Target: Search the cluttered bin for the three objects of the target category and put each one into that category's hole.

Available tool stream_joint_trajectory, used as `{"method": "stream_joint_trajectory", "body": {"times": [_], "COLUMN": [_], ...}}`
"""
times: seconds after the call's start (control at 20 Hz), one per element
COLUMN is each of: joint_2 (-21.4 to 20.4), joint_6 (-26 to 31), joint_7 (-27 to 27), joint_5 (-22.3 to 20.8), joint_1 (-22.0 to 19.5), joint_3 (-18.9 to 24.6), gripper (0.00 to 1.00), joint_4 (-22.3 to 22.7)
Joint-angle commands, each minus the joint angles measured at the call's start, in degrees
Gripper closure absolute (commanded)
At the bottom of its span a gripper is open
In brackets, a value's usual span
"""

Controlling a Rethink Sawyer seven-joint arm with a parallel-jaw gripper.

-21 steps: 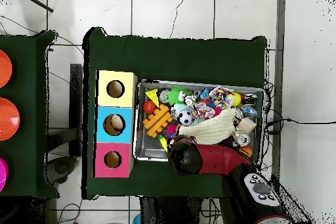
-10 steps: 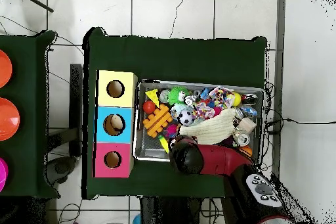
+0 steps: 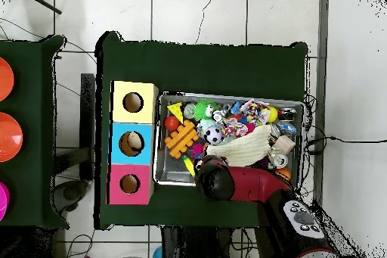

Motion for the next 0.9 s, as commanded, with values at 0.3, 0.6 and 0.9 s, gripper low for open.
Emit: {"method": "stream_joint_trajectory", "body": {"times": [0.3,0.6,0.9], "joint_2": [3.4,3.2,2.9], "joint_6": [-2.4,-1.9,0.8], "joint_7": [6.3,6.2,4.7], "joint_5": [-1.0,-0.7,-1.1], "joint_1": [-1.2,-1.3,-1.3], "joint_3": [0.1,0.5,0.4], "gripper": [0.0,0.0,1.0], "joint_4": [-4.4,-4.5,-4.6]}}
